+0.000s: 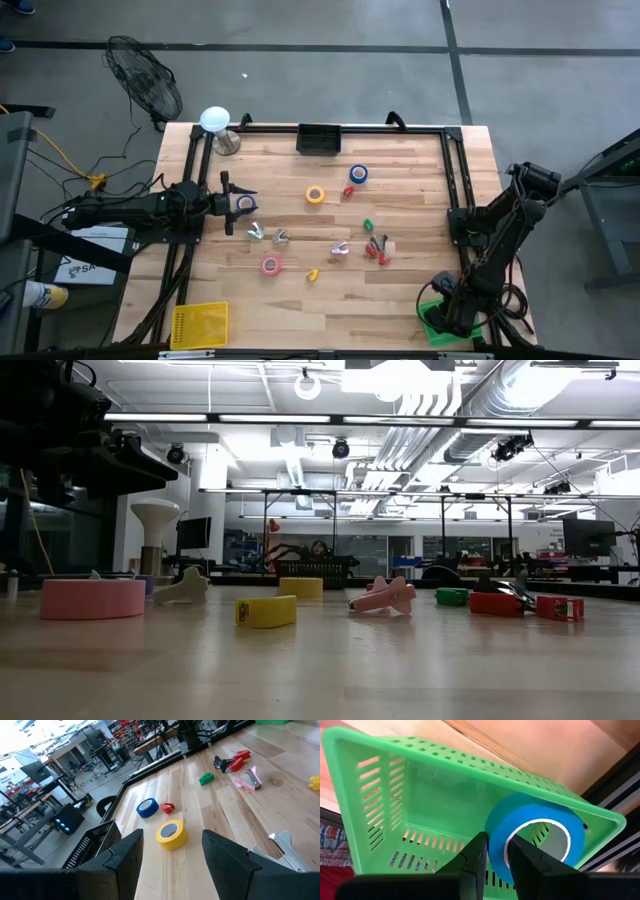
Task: Pick and place Stapler, Stapler remover, tape
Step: Put the light blue tape into the green bin, then put the green stapler into the black bin
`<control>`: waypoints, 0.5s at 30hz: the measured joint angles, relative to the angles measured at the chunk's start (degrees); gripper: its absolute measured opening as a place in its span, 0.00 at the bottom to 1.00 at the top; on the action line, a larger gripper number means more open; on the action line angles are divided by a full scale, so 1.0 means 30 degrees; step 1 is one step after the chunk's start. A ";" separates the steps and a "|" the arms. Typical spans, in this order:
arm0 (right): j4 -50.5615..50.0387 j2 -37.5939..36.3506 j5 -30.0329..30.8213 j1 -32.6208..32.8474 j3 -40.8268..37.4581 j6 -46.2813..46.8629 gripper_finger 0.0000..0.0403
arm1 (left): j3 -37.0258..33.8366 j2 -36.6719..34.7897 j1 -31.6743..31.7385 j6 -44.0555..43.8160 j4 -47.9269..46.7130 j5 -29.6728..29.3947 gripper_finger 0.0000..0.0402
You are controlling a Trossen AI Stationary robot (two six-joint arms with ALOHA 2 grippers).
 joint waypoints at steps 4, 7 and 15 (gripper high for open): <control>-0.0081 -0.0007 -0.0086 0.0015 0.0132 -0.0023 0.17 | 0.0007 -0.0004 -0.0003 -0.0007 0.0004 0.0003 0.49; -0.0118 -0.0007 -0.0378 0.0015 0.0139 -0.0023 0.19 | 0.0007 -0.0005 0.0000 -0.0005 -0.0001 0.0001 0.49; -0.0153 -0.0010 -0.0520 0.0005 0.0156 -0.0095 0.39 | 0.0007 -0.0001 -0.0001 -0.0001 0.0003 0.0003 0.49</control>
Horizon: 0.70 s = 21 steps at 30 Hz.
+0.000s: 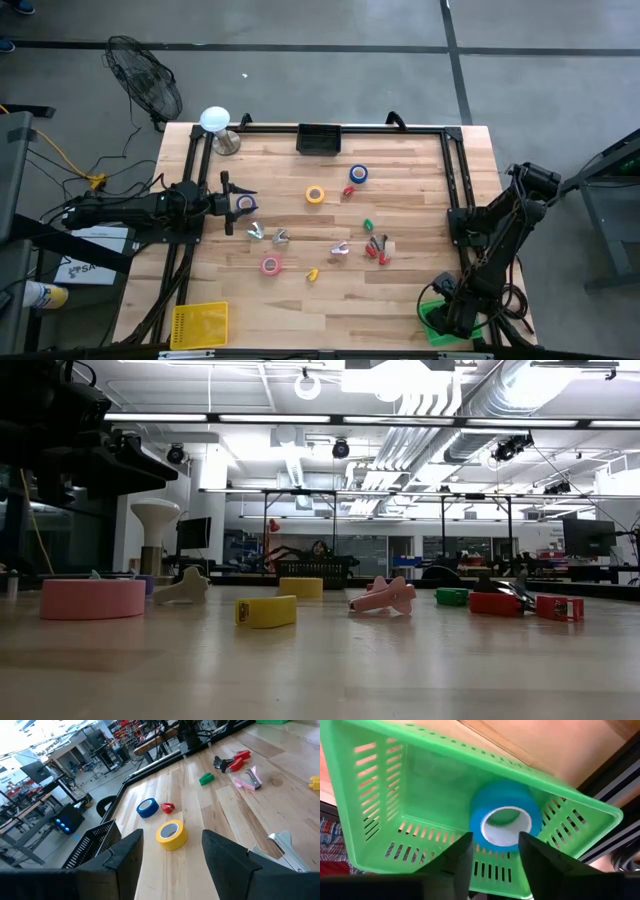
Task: Pick and place Stapler, Stapler remover, tape
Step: Put the green stapler into the black bin
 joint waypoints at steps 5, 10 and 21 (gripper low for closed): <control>0.0501 -0.0214 -0.0730 -0.0092 0.0004 -0.0059 0.45 | -0.0002 -0.0007 0.0001 -0.0005 -0.0007 0.0001 0.49; 0.0752 -0.1225 -0.1017 -0.0339 0.0005 0.0047 0.46 | -0.0002 -0.0002 -0.0004 -0.0004 -0.0007 -0.0002 0.49; -0.1575 -0.3780 0.3166 -0.2745 0.0012 -0.4730 0.45 | -0.0006 -0.0001 -0.0001 -0.0007 -0.0007 -0.0007 0.49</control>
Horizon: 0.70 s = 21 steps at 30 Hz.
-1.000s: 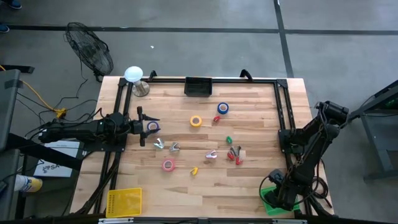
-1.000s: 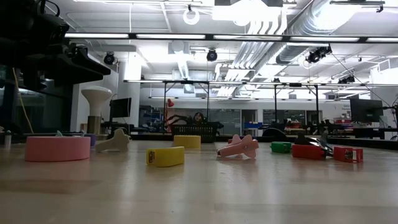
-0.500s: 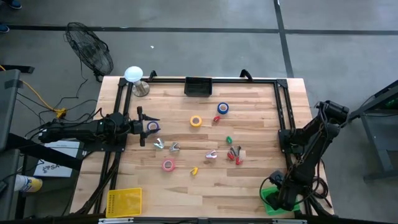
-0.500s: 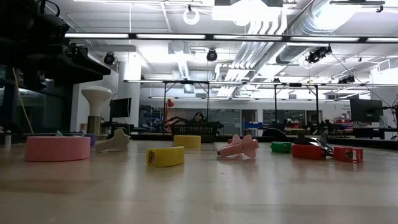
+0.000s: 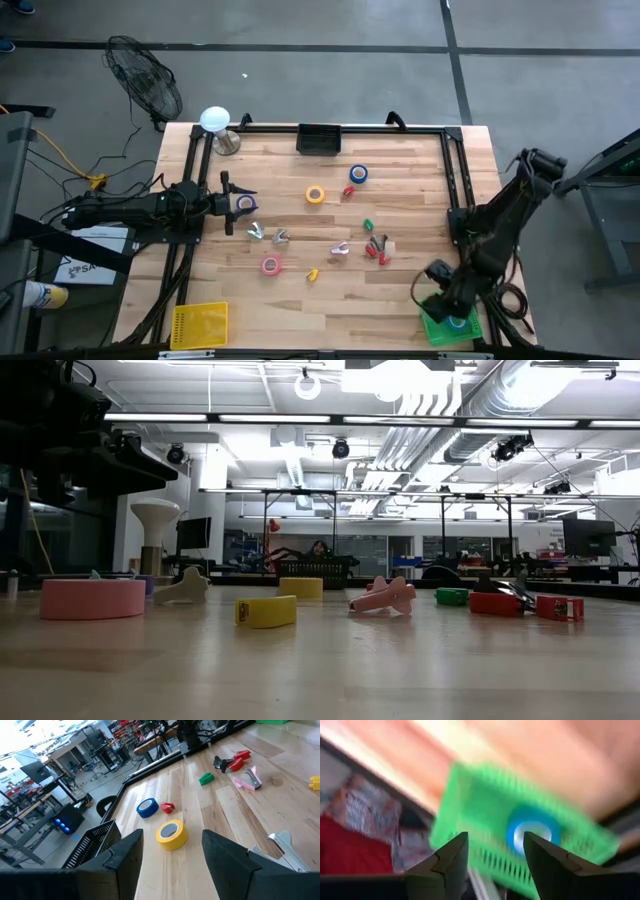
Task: Pick and place Stapler, Stapler remover, tape
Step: Put the green stapler into the black bin
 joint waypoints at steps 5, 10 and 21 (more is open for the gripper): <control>-0.1736 -0.0181 0.4183 -0.1966 0.0015 -0.3297 0.45 | -0.0002 -0.0002 0.0002 0.0000 0.0000 0.0004 0.49; -0.2851 -0.0181 0.8581 -0.3287 0.0015 -0.4881 0.45 | 0.0006 -0.0002 -0.0006 0.0000 0.0003 0.0003 0.49; -0.3190 -0.0173 0.9035 -0.7182 -0.0865 -0.8381 0.45 | 0.0006 -0.0006 0.0002 0.0004 0.0000 0.0003 0.49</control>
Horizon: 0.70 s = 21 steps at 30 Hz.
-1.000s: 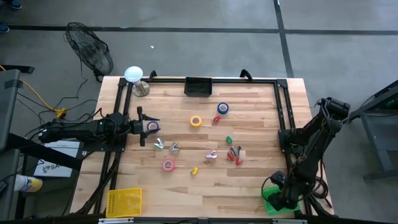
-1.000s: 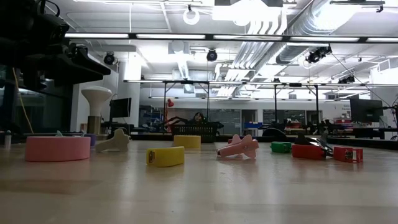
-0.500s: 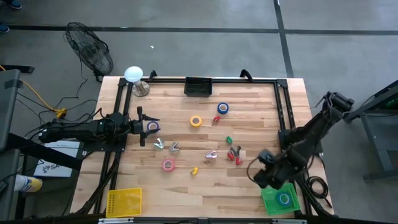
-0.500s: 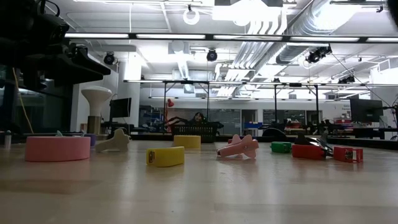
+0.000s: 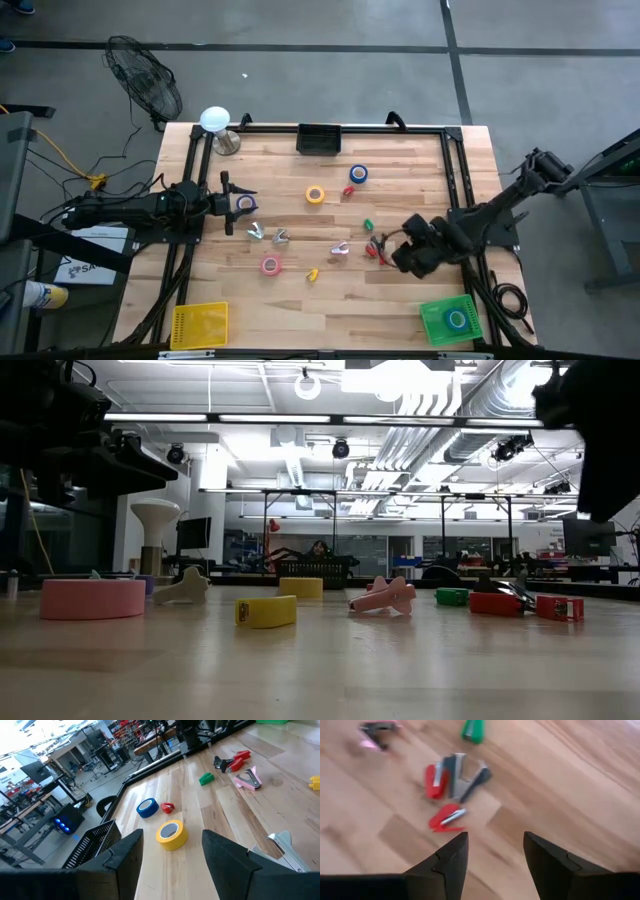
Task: Pick and place Stapler, Stapler remover, tape
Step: Put the green stapler into the black bin
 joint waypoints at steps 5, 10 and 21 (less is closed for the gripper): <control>0.0882 0.0000 -0.0882 -0.3257 -0.0053 -0.3750 0.45 | 0.0000 0.0000 0.0000 -0.0004 0.0000 -0.0003 0.49; 0.2620 0.0545 -0.1989 -0.6161 -0.0045 -0.7310 0.45 | 0.0000 0.0000 0.0000 0.0001 0.0003 0.0004 0.49; 0.6902 0.3714 -0.2903 -0.9018 -0.0045 -1.1002 0.45 | -0.0004 0.0004 0.0000 -0.0004 0.0004 0.0001 0.49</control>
